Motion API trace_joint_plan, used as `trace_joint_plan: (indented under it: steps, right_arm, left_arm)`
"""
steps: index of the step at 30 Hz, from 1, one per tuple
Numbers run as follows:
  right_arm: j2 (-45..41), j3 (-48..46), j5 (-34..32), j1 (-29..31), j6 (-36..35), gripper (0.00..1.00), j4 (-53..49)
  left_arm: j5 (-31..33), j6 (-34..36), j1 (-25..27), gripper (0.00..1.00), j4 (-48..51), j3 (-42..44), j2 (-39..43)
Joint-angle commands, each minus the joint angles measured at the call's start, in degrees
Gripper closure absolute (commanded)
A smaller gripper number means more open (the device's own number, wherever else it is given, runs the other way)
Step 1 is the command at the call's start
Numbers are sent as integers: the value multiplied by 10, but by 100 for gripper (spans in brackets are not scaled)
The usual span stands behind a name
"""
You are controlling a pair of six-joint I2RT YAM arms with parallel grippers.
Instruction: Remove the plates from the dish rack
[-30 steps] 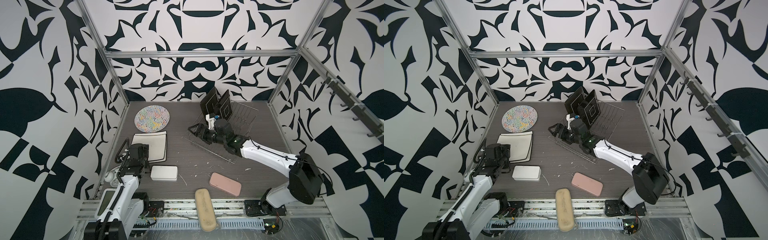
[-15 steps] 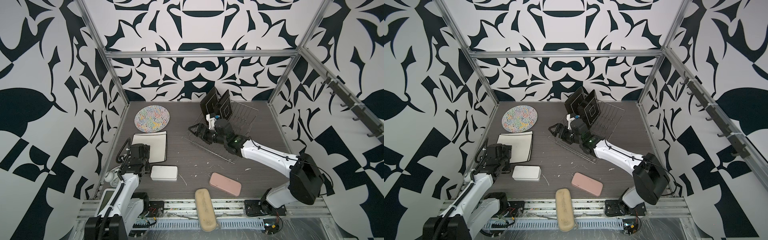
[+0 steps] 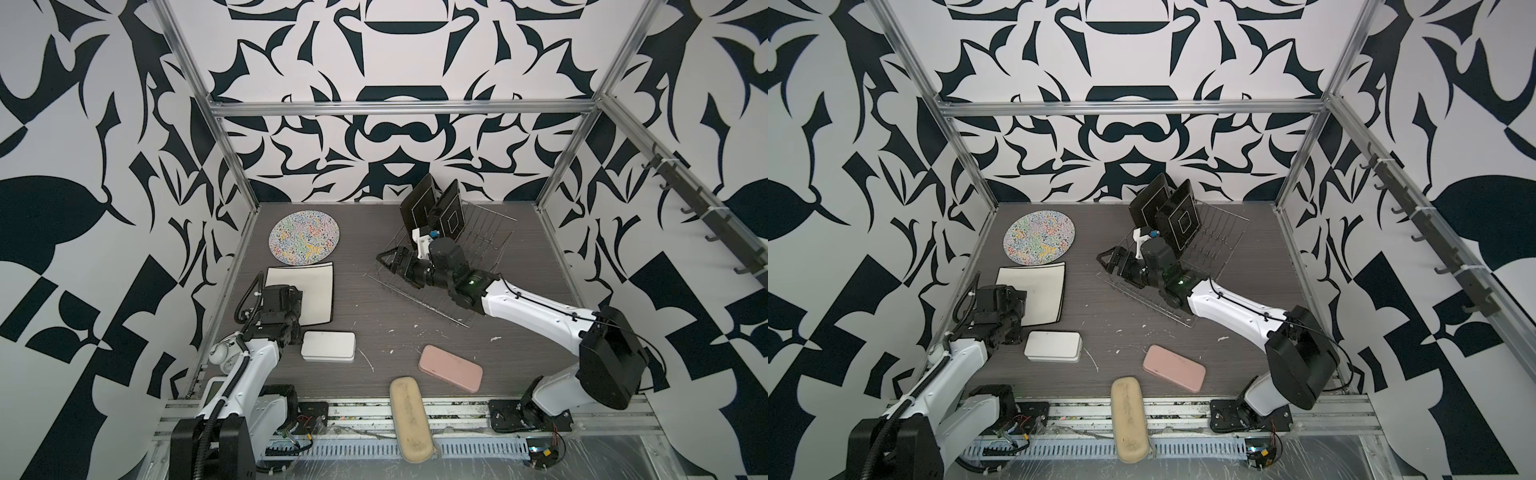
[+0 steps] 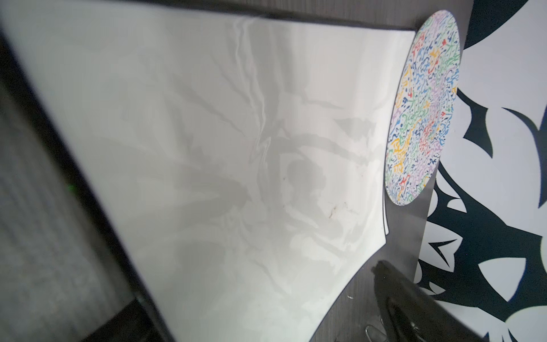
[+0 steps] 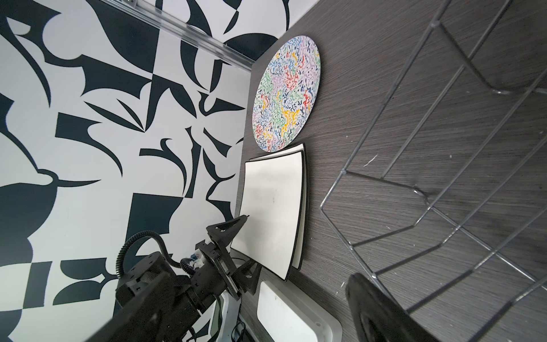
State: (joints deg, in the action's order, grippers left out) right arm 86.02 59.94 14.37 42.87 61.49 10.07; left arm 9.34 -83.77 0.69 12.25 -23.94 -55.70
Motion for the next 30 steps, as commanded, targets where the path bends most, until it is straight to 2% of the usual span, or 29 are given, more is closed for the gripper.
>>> trace_joint_plan:
  steps: [1,30]
  right_arm:
    - [-23,7,-4,-2,-5,5,11]
    - [-27,9,-3,-3,-7,5,6]
  left_arm:
    - [2,13,-2,0,-1,-30,-7]
    - [20,-13,-2,1,131,-89,-38]
